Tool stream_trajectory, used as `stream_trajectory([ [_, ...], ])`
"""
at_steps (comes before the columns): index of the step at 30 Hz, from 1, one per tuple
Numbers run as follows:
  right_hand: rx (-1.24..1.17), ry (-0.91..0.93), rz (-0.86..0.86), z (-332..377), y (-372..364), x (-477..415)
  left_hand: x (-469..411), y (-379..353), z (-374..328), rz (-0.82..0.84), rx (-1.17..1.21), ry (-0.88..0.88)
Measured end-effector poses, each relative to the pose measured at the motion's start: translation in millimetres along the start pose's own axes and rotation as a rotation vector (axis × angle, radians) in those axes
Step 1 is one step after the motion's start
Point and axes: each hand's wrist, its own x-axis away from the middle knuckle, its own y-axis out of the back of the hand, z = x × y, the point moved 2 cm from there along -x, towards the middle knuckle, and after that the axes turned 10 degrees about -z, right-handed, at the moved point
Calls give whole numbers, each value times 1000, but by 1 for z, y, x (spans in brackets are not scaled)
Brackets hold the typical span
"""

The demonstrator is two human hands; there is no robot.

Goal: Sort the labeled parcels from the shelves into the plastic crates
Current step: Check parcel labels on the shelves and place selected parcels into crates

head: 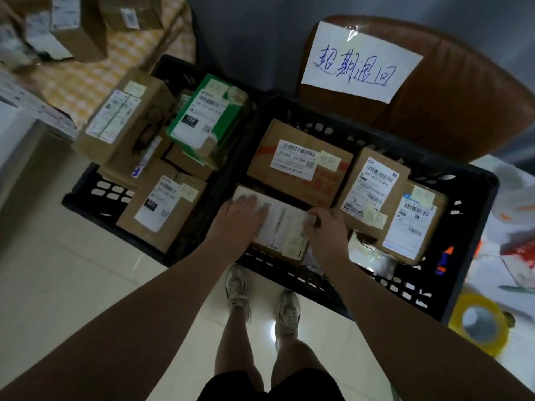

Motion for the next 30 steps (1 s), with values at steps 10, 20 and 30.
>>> stream_trajectory([
  [10, 446, 306, 64, 13, 19, 0, 21, 6, 9, 77, -48, 60],
  [20, 492, 772, 127, 135, 69, 23, 82, 118, 50, -201, -35, 371],
  [30, 281, 1162, -5, 352, 68, 77, 197, 227, 172, -488, -92, 722],
])
